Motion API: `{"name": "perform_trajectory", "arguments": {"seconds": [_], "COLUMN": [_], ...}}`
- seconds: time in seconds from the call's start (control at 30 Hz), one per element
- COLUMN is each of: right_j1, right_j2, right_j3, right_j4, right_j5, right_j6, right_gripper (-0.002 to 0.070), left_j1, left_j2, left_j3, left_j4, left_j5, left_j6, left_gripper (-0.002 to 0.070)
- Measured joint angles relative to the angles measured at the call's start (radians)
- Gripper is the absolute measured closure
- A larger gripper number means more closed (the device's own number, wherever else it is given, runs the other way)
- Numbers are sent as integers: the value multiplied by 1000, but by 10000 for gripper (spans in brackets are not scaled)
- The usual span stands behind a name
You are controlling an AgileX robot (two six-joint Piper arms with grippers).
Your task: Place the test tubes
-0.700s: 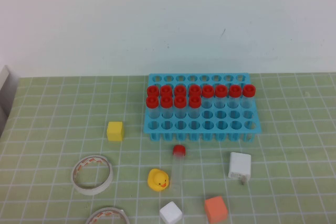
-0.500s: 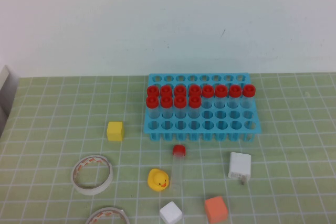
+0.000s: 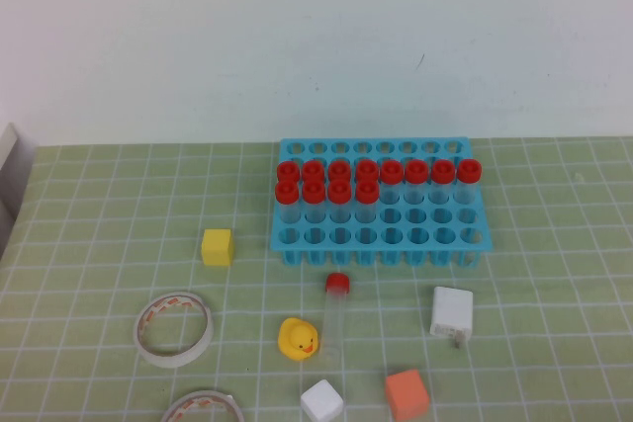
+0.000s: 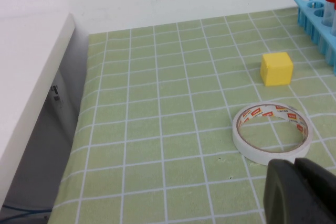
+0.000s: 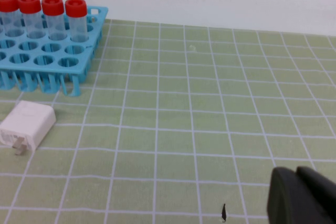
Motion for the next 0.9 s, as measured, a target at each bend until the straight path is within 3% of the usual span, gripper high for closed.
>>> {"name": "perform_trajectory", "arguments": {"seconds": [0.67, 0.9], "right_j1": [0, 0], "right_j2": [0, 0], "right_j3": [0, 9], "right_j4": [-58, -67], "right_j5": [0, -96], "right_j6": [-17, -17], "right_gripper": [678, 678], "left_j1": [0, 0], "left_j2": [0, 0], "left_j3": [0, 2], "left_j4": [2, 10], "left_j5": [-4, -174], "left_j6": [0, 0], "left_gripper": [676, 676]}}
